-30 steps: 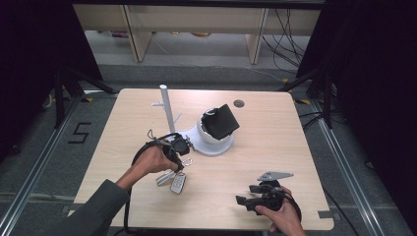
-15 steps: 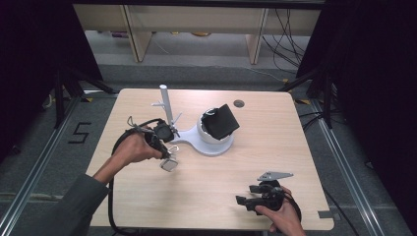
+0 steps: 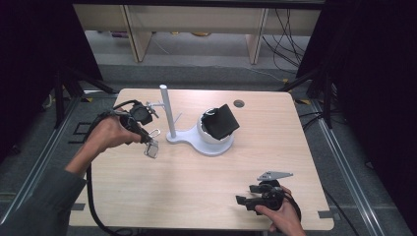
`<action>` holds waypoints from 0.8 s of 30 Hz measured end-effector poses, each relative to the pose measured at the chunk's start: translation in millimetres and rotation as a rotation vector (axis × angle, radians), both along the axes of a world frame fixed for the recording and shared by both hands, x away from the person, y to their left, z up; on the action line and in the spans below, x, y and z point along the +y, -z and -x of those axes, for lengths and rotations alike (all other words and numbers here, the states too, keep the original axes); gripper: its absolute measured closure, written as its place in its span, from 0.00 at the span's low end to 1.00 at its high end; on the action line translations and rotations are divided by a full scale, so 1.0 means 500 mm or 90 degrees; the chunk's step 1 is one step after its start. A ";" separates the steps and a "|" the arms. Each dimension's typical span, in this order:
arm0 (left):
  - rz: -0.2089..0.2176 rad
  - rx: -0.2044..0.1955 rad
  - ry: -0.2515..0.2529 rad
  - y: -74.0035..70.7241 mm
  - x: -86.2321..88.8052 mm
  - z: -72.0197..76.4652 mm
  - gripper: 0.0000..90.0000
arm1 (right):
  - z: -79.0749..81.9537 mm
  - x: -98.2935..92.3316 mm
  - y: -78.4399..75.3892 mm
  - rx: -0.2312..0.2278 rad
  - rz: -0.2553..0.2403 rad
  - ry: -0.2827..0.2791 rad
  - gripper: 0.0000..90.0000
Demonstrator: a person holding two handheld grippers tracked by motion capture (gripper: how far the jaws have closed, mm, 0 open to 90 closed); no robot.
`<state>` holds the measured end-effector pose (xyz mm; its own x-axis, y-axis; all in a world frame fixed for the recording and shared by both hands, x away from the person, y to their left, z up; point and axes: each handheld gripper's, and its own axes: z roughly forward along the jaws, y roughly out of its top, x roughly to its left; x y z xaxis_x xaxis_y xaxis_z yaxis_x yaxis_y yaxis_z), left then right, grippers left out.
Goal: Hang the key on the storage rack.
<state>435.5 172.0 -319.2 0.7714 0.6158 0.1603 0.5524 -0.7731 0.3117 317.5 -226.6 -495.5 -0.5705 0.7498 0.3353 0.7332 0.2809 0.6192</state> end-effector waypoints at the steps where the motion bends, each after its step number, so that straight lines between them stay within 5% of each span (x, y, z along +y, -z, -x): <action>1: 0.000 -0.007 0.003 -0.003 0.004 -0.003 0.83 | -0.001 -0.001 0.001 -0.009 0.000 -0.007 0.29; 14: 0.012 -0.005 -0.041 -0.042 0.049 -0.042 0.83 | -0.001 0.000 0.001 -0.008 -0.001 -0.007 0.29; 20: 0.012 -0.013 -0.054 -0.056 0.052 -0.056 0.83 | 0.001 0.001 0.000 0.013 -0.006 -0.004 0.29; 24: 0.012 -0.013 -0.059 -0.064 0.052 -0.062 0.83 | -0.003 -0.001 0.002 0.001 0.001 -0.009 0.29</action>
